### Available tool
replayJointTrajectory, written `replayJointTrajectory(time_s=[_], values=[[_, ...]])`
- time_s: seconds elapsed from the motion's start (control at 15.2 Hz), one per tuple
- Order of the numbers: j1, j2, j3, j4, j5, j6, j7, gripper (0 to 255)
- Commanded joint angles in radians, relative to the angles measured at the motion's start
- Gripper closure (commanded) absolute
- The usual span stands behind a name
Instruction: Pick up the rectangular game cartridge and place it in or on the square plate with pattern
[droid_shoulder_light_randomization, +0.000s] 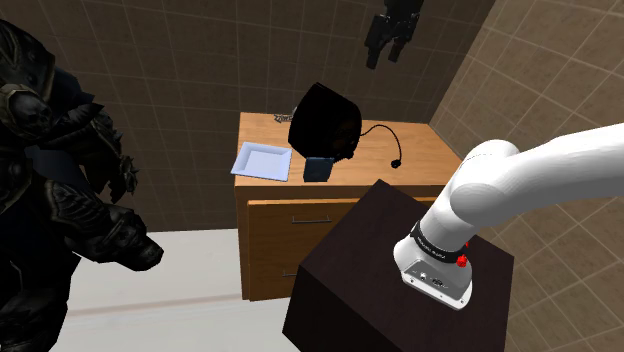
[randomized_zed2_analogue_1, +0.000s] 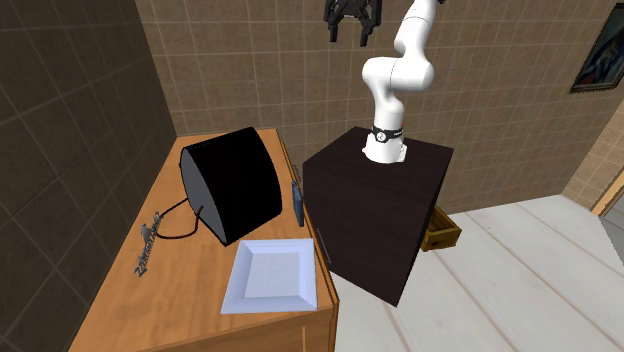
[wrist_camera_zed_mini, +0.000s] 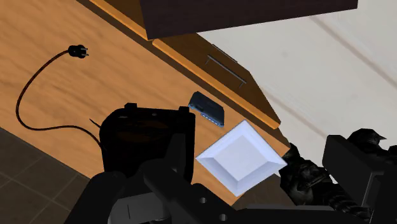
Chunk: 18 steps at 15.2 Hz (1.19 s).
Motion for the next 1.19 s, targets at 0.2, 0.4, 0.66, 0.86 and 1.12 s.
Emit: replayJointTrajectory(time_s=[0.2, 0.4, 0.66, 0.86, 1.12], values=[[0.005, -0.012, -0.046, -0.102, -0.019, 0.1, -0.067, 0], [0.009, -0.008, -0.095, -0.191, -0.039, 0.205, -0.135, 0], [0.012, 0.026, -0.164, -0.291, -0.067, 0.352, -0.229, 0], [0.017, 0.076, -0.22, -0.349, -0.085, 0.469, -0.302, 0], [0.031, 0.178, -0.301, -0.403, -0.098, 0.635, -0.406, 0]])
